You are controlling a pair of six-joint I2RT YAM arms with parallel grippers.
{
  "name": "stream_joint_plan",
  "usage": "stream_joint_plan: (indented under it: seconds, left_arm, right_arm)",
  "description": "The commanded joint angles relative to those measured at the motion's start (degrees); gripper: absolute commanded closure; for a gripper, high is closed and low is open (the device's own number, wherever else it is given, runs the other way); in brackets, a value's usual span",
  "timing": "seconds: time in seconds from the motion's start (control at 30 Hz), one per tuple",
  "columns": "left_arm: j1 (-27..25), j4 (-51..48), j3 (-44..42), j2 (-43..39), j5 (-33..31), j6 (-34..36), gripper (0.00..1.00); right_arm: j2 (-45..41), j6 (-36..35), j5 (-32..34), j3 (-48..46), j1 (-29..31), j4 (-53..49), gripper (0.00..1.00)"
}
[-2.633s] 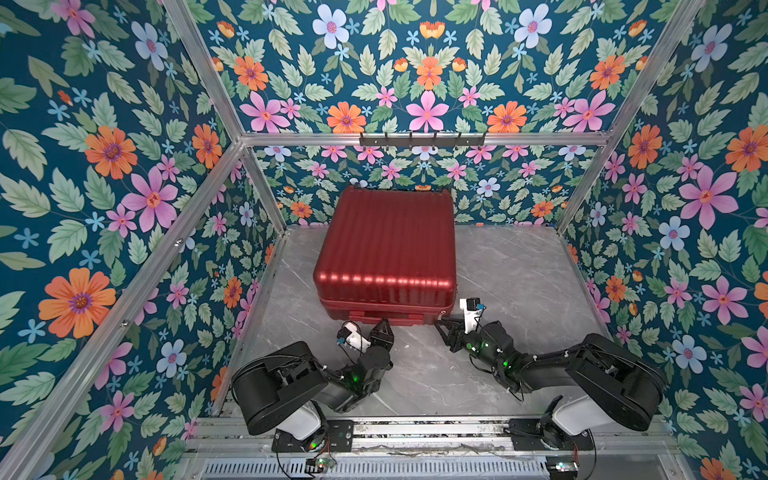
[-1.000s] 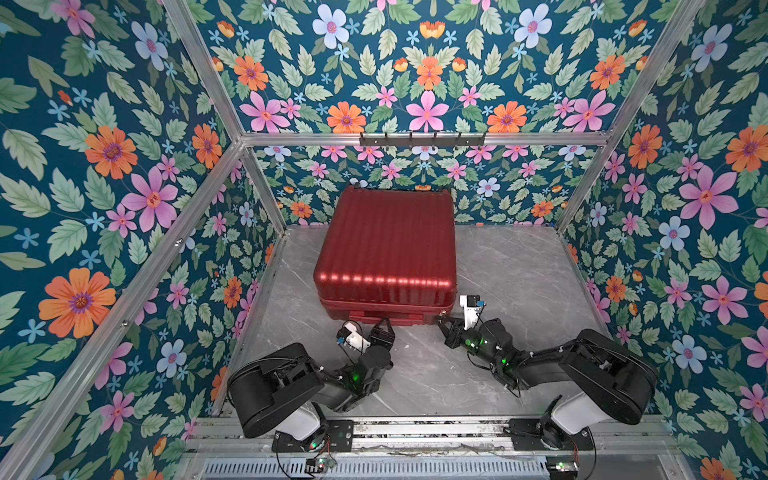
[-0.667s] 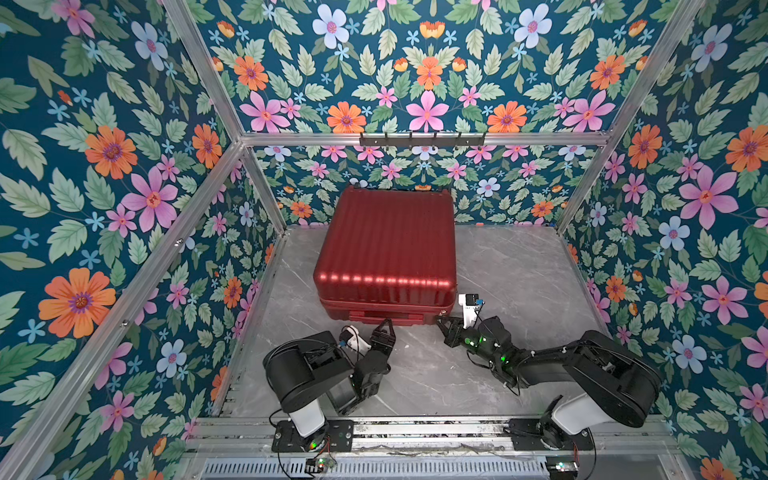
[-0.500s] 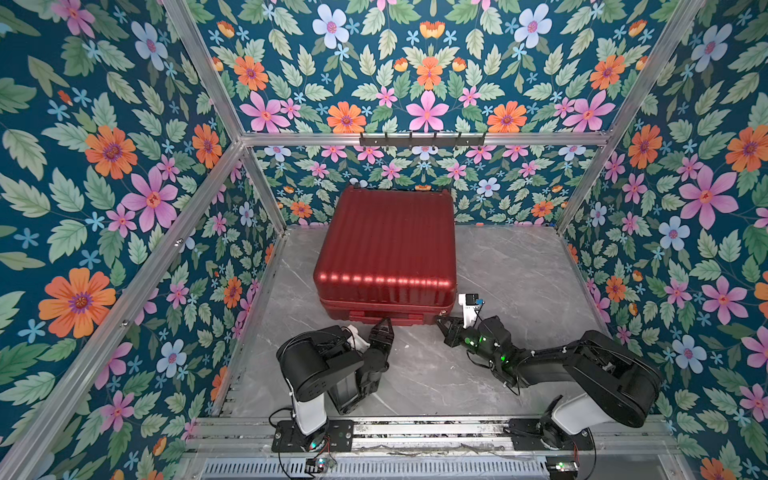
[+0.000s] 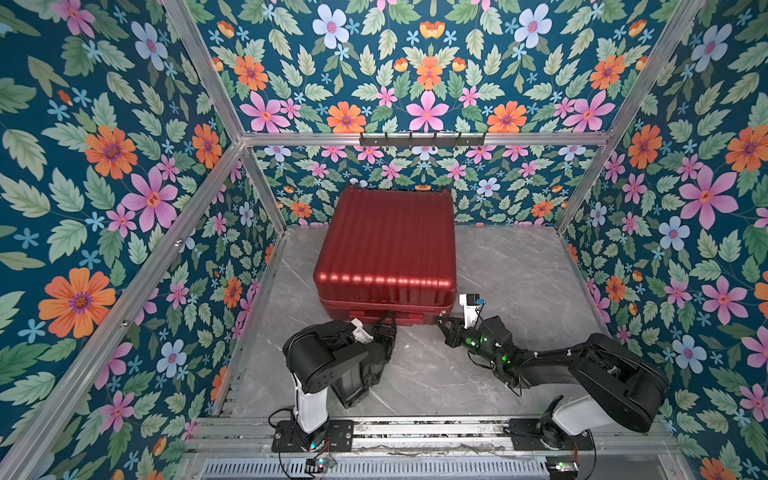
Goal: Pack the luggage
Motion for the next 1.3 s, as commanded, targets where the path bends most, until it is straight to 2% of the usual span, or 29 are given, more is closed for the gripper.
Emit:
stream_joint_plan:
  seconds: [0.0, 0.17, 0.27, 0.37, 0.5, 0.8, 1.27]
  left_arm:
    - [0.48, 0.93, 0.94, 1.02, 0.62, -1.47, 0.59]
    - [0.57, 0.93, 1.20, 2.19, 0.31, -2.38, 0.62]
    - [0.57, 0.93, 1.16, 2.63, -0.14, -2.67, 0.67]
    - [0.66, 0.93, 1.17, 2.60, -0.37, -2.19, 0.78]
    - [0.75, 0.89, 0.41, 1.99, -1.04, -1.67, 0.99]
    - [0.75, 0.67, -3.04, -1.72, -4.53, 2.08, 1.00]
    - [0.75, -0.04, -4.68, -3.16, -4.53, 2.40, 1.00]
  right_arm:
    - [-0.01, -0.85, -0.63, 0.26, 0.12, 2.48, 1.00]
    - [0.14, -1.08, -0.39, 0.46, 0.11, 2.70, 1.00]
    - [0.25, -1.05, -0.32, 0.61, 0.13, 2.62, 1.00]
    - [0.23, -1.27, 0.01, 0.77, 0.15, 2.31, 1.00]
    - [0.19, -1.74, 2.11, 1.05, 0.05, 1.31, 1.00]
    - [-0.04, 0.10, 5.65, 0.21, -0.50, 1.66, 1.00]
    - [-6.99, 0.39, 10.56, -4.29, -1.97, -4.57, 1.00]
